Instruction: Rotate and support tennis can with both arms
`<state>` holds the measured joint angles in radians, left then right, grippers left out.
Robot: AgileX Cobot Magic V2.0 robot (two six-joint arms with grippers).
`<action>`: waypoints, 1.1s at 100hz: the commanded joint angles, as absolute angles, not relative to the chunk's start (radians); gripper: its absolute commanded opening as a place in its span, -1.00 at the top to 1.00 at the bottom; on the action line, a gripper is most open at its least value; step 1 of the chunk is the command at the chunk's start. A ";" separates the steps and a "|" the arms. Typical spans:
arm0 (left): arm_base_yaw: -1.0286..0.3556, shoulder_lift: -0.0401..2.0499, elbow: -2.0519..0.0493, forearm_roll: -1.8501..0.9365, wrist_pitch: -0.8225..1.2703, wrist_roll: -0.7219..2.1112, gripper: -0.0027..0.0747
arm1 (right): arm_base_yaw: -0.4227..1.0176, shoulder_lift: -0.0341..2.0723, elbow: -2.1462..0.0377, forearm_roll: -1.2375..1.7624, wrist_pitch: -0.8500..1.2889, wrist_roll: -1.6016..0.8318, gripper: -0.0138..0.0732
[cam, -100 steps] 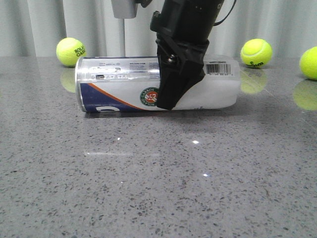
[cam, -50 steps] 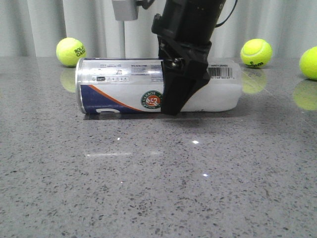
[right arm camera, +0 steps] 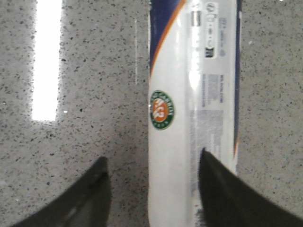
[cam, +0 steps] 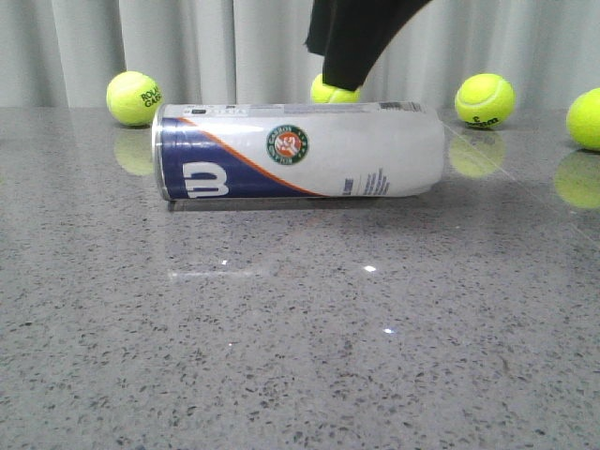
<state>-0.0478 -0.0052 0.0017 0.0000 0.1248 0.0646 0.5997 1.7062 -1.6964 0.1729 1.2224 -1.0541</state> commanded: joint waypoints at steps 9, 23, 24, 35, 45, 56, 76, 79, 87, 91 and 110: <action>-0.047 -0.030 0.046 -0.006 0.045 0.056 0.98 | 0.601 1.631 -1.729 0.181 1.275 -1.045 0.69; -0.047 -0.030 0.046 -0.006 0.045 0.056 0.98 | 0.601 1.623 -1.729 0.181 1.332 -1.019 0.83; -0.047 -0.030 0.046 -0.006 0.045 0.056 0.98 | 0.601 1.622 -1.729 0.181 1.333 -1.014 0.83; -0.047 -0.030 0.046 -0.006 0.045 0.056 0.98 | 0.598 1.608 -1.728 0.173 1.305 -0.825 0.82; -0.047 -0.030 0.046 -0.006 0.045 0.056 0.98 | 0.578 1.581 -1.725 0.162 1.262 -0.605 0.82; -0.047 -0.030 0.046 -0.006 0.045 0.056 0.98 | 0.554 1.543 -1.706 0.146 1.240 -0.383 0.82; -0.047 -0.030 0.046 -0.006 0.045 0.056 0.98 | 0.548 1.432 -1.565 0.130 1.140 -0.126 0.82; -0.047 -0.030 0.046 -0.006 0.045 0.056 0.98 | 0.548 1.409 -1.529 0.130 1.119 -0.099 0.82; -0.047 -0.030 0.046 -0.006 0.045 0.056 0.98 | 0.548 1.349 -1.443 0.128 1.060 -0.073 0.82; -0.047 -0.030 0.046 -0.006 0.045 0.056 0.98 | 0.548 1.322 -1.392 0.128 1.022 -0.073 0.82; -0.047 -0.030 0.046 -0.006 0.038 0.056 0.98 | 0.548 1.153 -1.164 0.128 0.841 -0.073 0.82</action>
